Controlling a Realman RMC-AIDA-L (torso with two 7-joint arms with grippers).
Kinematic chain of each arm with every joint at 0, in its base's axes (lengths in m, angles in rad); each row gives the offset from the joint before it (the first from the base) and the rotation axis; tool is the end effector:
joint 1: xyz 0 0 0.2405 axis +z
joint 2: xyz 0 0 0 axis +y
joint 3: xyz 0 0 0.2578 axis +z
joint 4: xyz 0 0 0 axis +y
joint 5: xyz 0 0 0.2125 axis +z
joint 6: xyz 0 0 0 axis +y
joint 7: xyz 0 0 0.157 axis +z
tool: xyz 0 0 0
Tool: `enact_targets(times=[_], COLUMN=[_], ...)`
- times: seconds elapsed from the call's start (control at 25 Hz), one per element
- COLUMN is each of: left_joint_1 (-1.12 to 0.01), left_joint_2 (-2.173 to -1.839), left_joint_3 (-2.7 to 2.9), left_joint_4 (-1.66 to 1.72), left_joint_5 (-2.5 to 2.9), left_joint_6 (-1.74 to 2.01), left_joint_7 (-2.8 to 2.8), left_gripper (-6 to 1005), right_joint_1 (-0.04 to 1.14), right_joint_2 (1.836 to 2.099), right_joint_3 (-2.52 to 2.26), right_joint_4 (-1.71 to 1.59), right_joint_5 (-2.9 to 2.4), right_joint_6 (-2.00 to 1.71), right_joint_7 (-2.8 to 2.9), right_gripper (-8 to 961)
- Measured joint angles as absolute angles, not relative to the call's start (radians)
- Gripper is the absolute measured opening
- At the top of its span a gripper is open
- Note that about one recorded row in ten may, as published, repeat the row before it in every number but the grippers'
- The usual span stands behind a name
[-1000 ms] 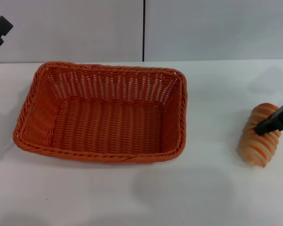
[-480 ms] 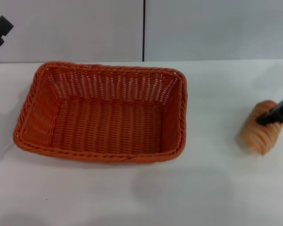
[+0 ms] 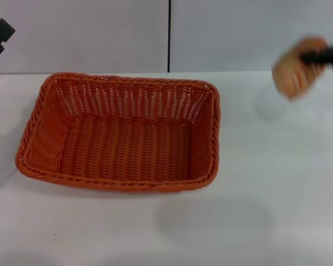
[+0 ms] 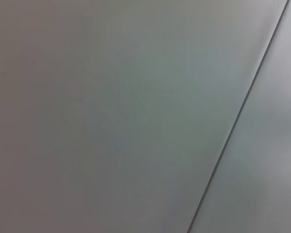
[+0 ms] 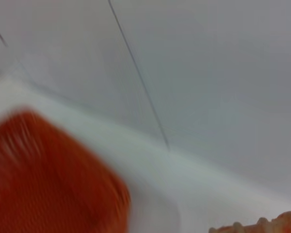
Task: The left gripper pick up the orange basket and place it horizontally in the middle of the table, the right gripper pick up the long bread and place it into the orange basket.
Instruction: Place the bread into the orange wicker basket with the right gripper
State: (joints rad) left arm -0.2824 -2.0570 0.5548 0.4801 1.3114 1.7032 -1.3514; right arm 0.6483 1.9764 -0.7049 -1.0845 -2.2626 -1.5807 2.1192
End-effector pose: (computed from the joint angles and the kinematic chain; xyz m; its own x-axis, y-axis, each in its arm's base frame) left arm -0.3056 0.2898 0.0723 0.2265 0.0888 0.9700 0.7562 -0.6437 -0.1176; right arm 0.2244 0.3991 0.0907 0.7252 -0.5977 -0.3419 -0.6864 -0.6670 -0.2897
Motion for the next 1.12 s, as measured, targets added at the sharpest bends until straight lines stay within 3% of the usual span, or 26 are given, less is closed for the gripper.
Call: enact_targets(times=[0.2, 0.44, 0.6, 1.12], left_joint_1=[-0.284, -0.287, -0.288, -0.315], left_joint_2=[-2.057, -2.058, -2.057, -2.057], left_joint_3=[0.555, 0.56, 0.559, 0.553], left_joint_4=[0.48, 0.472, 0.463, 0.456], left_joint_5=[1.311, 1.311, 1.311, 1.312], left_joint_6=[1.703, 1.703, 1.703, 1.69], left_joint_7=[-1.353, -1.349, -1.349, -1.347], left_gripper=[766, 766, 766, 766], right_joint_1=[0.589, 0.63, 0.666, 0.699], right_joint_2=[2.015, 2.062, 2.068, 2.07], right_joint_3=[-0.705, -0.802, -0.894, -1.138], right_joint_4=[-1.213, -1.137, -1.041, -0.794], right_joint_5=[-1.913, -1.647, -1.619, -1.512], right_joint_6=[-1.556, -1.525, -1.498, -1.439], right_joint_7=[2.097, 1.974, 1.897, 1.67], right_gripper=[39, 38, 36, 253])
